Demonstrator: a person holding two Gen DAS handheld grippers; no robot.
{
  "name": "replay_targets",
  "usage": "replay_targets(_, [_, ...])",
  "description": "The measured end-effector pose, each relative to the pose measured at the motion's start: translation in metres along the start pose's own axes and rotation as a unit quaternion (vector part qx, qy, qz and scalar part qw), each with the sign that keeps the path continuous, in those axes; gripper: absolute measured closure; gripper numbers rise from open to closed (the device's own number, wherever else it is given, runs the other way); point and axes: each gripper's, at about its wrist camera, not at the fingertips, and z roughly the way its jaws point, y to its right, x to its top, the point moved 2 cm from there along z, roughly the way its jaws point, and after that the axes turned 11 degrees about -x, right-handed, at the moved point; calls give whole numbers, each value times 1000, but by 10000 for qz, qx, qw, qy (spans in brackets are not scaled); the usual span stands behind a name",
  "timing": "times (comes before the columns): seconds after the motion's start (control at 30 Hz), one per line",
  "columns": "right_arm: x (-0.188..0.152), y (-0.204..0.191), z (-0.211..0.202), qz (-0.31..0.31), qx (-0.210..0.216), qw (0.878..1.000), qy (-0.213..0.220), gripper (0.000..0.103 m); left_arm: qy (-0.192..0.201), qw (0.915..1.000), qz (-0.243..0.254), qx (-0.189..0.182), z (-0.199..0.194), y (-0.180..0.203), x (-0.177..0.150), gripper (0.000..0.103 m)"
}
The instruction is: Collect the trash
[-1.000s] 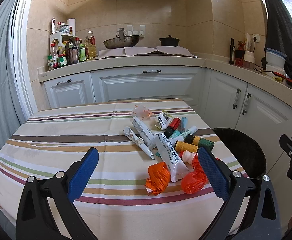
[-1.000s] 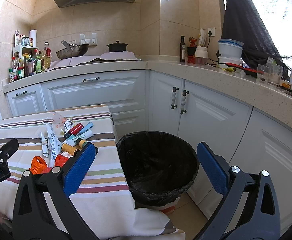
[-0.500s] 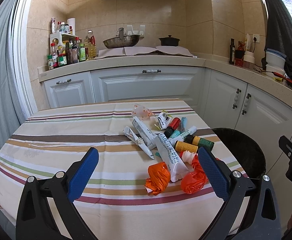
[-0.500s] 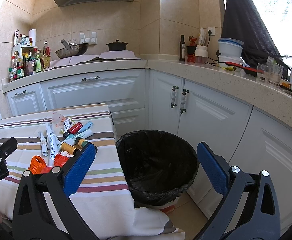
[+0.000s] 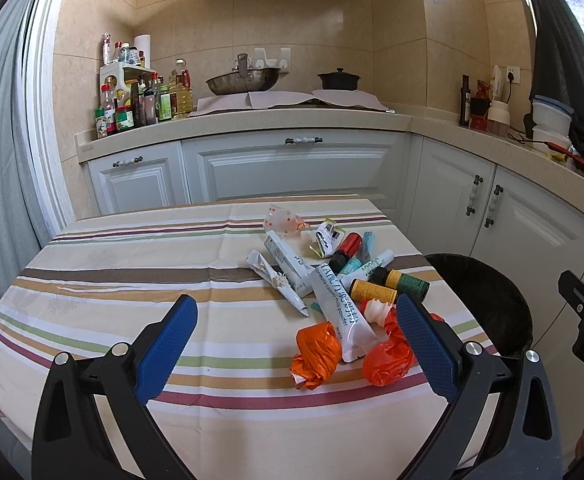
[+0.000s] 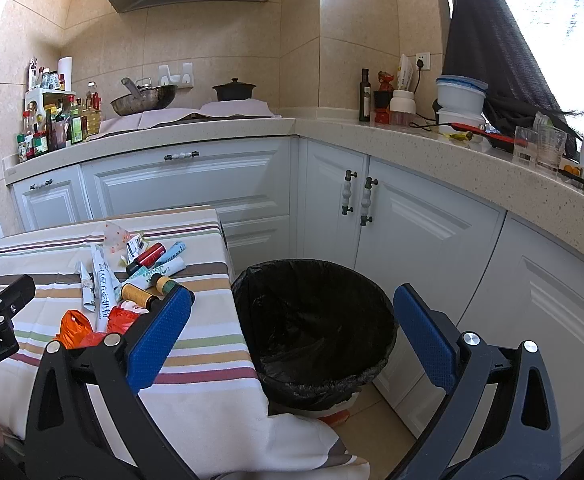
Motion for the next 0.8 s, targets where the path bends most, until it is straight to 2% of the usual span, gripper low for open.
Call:
replay_targets(0.53, [-6, 0, 4, -30, 2, 10000, -67, 4, -69, 10000, -59, -3, 5, -5, -6, 6])
replay_targets(0.8, [-6, -21, 10, -188, 247, 9992, -238, 4, -264, 9991, -235, 243, 9, -27, -14, 6])
